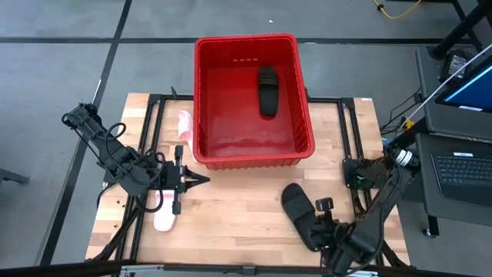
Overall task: Pick and place slides into bin
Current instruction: Put the black slide in the red bin
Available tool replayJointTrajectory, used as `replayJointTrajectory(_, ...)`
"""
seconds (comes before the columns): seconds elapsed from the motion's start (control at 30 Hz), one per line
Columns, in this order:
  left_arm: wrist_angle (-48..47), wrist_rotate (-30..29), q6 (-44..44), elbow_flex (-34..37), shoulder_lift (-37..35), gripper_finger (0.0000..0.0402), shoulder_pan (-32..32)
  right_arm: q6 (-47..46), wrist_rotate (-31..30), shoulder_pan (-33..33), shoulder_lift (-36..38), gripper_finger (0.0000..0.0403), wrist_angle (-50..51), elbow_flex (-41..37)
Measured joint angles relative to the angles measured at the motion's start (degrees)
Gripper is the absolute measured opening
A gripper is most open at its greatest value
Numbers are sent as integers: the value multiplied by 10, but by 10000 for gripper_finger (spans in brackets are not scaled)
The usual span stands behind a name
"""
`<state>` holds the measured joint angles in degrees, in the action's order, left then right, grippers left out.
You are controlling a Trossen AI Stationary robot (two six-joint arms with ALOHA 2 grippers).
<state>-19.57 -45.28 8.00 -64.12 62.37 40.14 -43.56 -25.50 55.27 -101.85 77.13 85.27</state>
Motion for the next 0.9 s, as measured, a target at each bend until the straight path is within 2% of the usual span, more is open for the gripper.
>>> replayJointTrajectory(0.17,0,0,19,0,0,1,0,-11,-7,0,-1,67,-42,-40)
replayJointTrajectory(0.27,0,0,19,0,0,1,0,-10,-31,0,-1,80,-66,-59)
replayJointTrajectory(0.57,0,0,19,0,0,1,0,-12,-51,0,-1,122,-76,-94)
replayJointTrajectory(0.9,0,0,36,0,0,1,0,-57,-52,-2,-1,132,-119,-176)
